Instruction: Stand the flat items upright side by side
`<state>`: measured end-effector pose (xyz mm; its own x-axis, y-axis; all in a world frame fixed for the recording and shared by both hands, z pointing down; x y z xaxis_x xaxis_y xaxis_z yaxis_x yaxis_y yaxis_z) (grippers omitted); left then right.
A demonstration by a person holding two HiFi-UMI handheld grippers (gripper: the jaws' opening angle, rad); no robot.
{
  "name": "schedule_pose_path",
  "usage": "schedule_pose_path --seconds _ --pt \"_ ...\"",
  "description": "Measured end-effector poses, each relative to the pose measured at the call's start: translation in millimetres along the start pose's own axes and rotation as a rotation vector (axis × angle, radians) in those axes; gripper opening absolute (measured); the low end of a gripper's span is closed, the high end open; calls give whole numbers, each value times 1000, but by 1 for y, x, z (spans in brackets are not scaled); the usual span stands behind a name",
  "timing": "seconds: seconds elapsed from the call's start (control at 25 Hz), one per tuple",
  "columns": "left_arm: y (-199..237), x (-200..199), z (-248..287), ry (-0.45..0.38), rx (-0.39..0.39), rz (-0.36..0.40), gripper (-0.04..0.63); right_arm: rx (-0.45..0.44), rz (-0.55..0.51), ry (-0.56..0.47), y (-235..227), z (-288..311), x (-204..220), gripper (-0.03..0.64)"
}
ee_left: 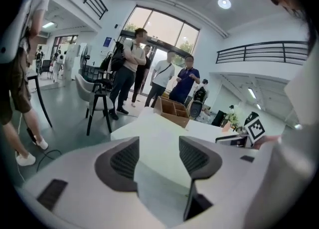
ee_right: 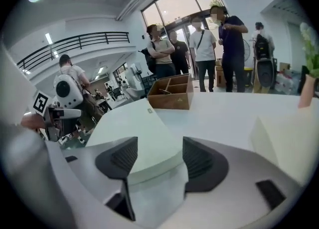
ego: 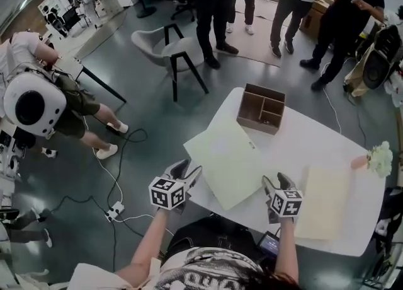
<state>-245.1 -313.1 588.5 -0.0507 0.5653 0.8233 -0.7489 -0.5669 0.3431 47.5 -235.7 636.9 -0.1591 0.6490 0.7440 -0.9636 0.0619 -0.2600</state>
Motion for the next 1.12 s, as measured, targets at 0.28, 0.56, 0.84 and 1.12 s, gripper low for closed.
schedule_pose_path --seconds 0.28,0.56,0.84,1.12 --pt "75 30 49 21 29 -349 369 40 88 76 -8 18 17 347" --pt "88 37 93 83 229 -561 396 21 248 46 -12 19 26 347" --pt "87 34 101 69 362 -667 394 -6 257 20 -6 21 26 305" --pt "69 6 78 -40 361 -568 360 1 232 13 -11 16 25 288"
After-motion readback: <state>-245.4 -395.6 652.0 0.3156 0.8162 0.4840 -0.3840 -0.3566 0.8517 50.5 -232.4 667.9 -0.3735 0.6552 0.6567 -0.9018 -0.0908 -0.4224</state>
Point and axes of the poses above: the fingertips, and each gripper's own axes: z forward along the fingers, y to its left, x out of its underside, the point moved 1 cm from there along -z, backward along the fingers, and after that the axes turned 1 degree about -y, right-handed, at the moved point
